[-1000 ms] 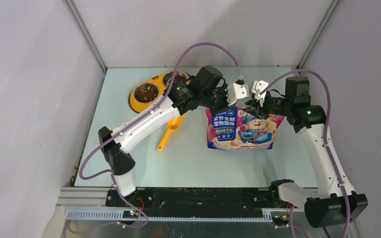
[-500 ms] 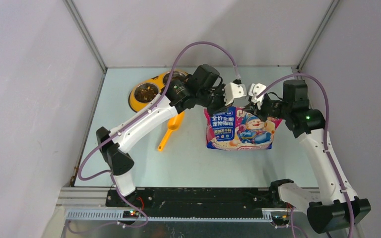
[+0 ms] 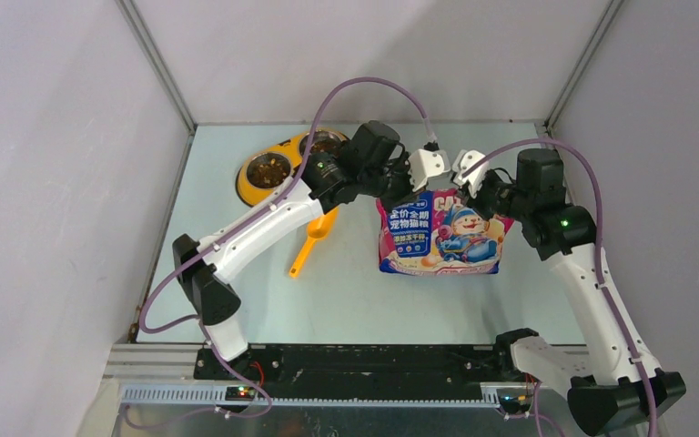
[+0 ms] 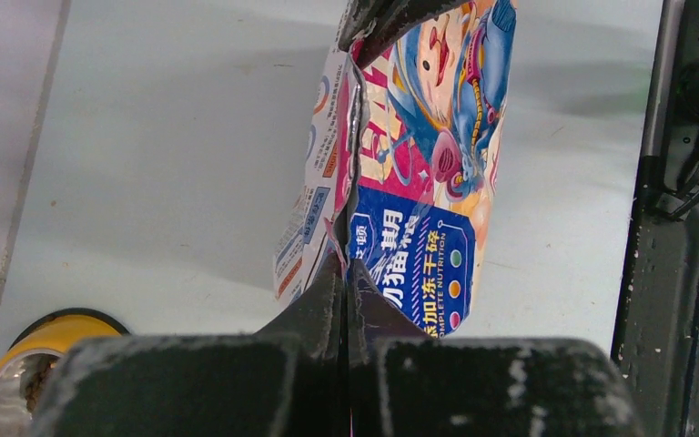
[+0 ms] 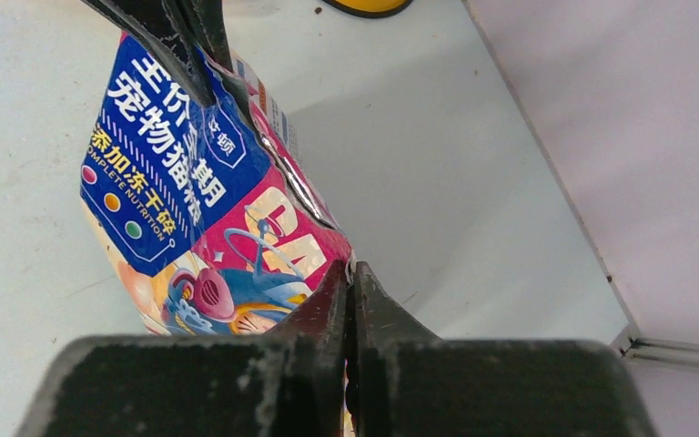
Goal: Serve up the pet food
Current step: Close the pet food bag at the center of the board.
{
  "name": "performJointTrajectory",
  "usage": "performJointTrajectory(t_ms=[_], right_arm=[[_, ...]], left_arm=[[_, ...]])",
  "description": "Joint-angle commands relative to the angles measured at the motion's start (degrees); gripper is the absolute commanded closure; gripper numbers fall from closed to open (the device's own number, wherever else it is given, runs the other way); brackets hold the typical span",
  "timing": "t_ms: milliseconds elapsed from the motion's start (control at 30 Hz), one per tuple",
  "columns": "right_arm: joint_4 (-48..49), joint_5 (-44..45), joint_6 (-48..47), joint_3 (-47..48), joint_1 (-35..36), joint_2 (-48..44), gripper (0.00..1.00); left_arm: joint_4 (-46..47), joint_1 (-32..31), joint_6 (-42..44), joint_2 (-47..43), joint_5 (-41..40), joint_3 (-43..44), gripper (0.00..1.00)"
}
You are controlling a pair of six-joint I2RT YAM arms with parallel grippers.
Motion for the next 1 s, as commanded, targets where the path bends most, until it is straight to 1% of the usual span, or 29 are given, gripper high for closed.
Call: performJointTrajectory(t_ms=[0,100,133,167,233,400,567,667,800,833,967], right_arm=[[3.6,10.1,-4.9,0.3,-0.1,-0.3,1.0],[4.2,11.8,-4.7,0.3,-0.6,-0.8,0.98],[4.2,12.1,-4.9,0.3,-0.6,-1.0,0.94],[4.1,12.8,-5.3,0.3,-0.7,-1.0,0.91],[3.7,13.4,-5.7,0.3,-0.9,-1.2,0.89],[1.3,13.9,-7.3,0.3,-1.7,-1.1,0.87],[1.0,14.6,-7.9,0.3,-3.3,-1.3,0.93],[1.2,14.9,-8.4,0.3,-4.7,-1.5,0.93],[0.2,14.1,-8.5,1.4,-6.5,-1.1,0.92],[-0.4,13.7,-8.6,2.1,-7.3,-0.9,0.9],[-2.0,12.3,-9.3,3.7,-9.1,-0.4,0.87]], left_arm=[[-2.0,-0.7,-1.5,-1.9,-2.6,-0.8,1.0],[-2.0,-0.6,-1.6,-2.0,-2.7,-0.8,1.0],[-2.0,-0.6,-1.6,-2.0,-2.8,-0.8,1.0],[-2.1,-0.6,-1.5,-2.0,-2.8,-0.8,1.0],[-2.1,-0.6,-1.4,-2.2,-2.9,-0.8,1.0],[-2.2,-0.2,-1.3,-2.5,-3.0,-0.8,1.0],[-2.3,0.0,-1.3,-2.6,-2.9,-0.9,1.0],[-2.3,0.0,-1.2,-2.7,-2.8,-1.1,1.0],[-2.3,0.2,-1.3,-2.8,-2.8,-1.2,1.0],[-2.3,0.2,-1.3,-2.9,-2.8,-1.3,1.0],[-2.3,0.5,-1.0,-3.1,-2.8,-1.5,1.0]])
